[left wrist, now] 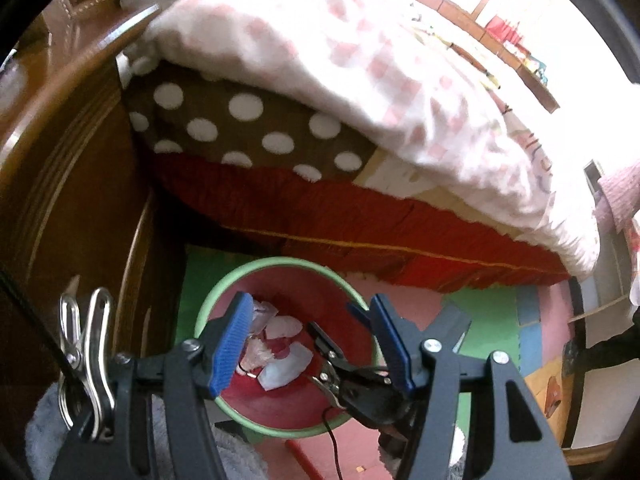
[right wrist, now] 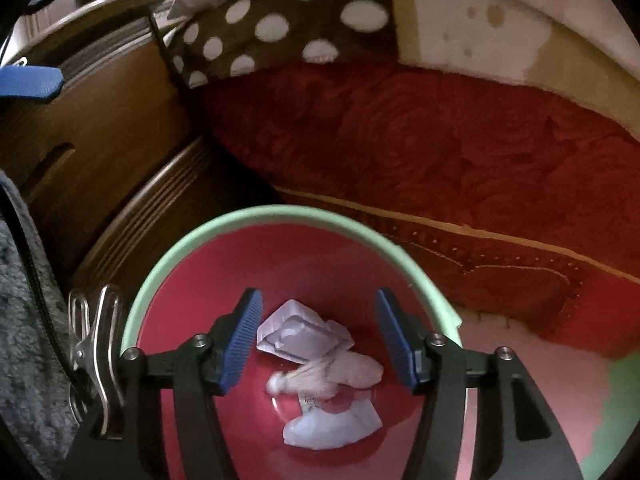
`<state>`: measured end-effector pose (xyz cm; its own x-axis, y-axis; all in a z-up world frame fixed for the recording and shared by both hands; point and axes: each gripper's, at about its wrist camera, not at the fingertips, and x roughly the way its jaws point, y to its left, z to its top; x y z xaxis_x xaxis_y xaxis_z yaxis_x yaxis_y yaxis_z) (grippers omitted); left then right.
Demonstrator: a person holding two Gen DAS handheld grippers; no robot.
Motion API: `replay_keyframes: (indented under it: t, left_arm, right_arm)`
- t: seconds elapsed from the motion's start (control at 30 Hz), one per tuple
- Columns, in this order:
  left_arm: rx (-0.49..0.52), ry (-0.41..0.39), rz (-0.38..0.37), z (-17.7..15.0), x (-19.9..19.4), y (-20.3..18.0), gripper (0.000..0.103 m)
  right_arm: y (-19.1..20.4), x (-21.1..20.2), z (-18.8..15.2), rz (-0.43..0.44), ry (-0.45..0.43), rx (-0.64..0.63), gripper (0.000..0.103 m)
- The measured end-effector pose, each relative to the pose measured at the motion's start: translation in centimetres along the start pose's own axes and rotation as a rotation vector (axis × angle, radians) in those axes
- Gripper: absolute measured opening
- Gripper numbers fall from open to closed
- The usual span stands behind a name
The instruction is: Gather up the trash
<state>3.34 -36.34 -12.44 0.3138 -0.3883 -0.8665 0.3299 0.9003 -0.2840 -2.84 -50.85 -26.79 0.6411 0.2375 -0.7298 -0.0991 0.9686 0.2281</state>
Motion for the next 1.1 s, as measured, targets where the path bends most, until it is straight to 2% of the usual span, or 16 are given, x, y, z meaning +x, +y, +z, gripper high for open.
replay_keyframes:
  t: [0.13, 0.27, 0.5, 0.6, 0.67, 0.73, 0.83, 0.93, 1.1]
  left_arm:
    - [-0.012, -0.067, -0.022, 0.4, -3.3, 0.0, 0.064]
    - [-0.031, -0.164, -0.044, 0.8, -7.7, 0.6, 0.064]
    - [-0.061, -0.345, -0.046, 0.1, -16.2, 1.9, 0.064]
    - [-0.112, -0.412, -0.100, -0.7, -20.0, 2.8, 0.064]
    - [-0.110, -0.449, -0.118, -1.2, -22.4, 3.1, 0.064]
    - [-0.097, -0.506, -0.096, -2.0, -25.3, 3.4, 0.064]
    - [-0.088, -0.595, -0.024, -3.2, -29.1, 4.0, 0.064]
    - [-0.099, -0.654, 0.036, -4.1, -31.8, 5.2, 0.064]
    - [-0.157, -0.715, 0.082, -6.2, -35.6, 8.6, 0.065]
  right_arm:
    - [0.5, -2.5, 1.1, 0.006, -0.046, 0.008, 0.060]
    - [1.7, -7.8, 4.1, 0.092, -0.192, 0.017, 0.061]
    - [5.6, -15.0, 9.7, 0.158, -0.355, -0.040, 0.063]
    - [7.8, -17.5, 11.4, 0.193, -0.401, -0.062, 0.064]
    - [9.3, -18.5, 12.0, 0.172, -0.409, -0.081, 0.067]
    - [11.2, -19.0, 13.0, 0.164, -0.411, -0.109, 0.067]
    - [13.7, -19.8, 13.9, 0.212, -0.429, -0.164, 0.067]
    - [16.2, -20.5, 14.4, 0.253, -0.446, -0.209, 0.067]
    - [20.4, -22.3, 15.2, 0.326, -0.478, -0.264, 0.067]
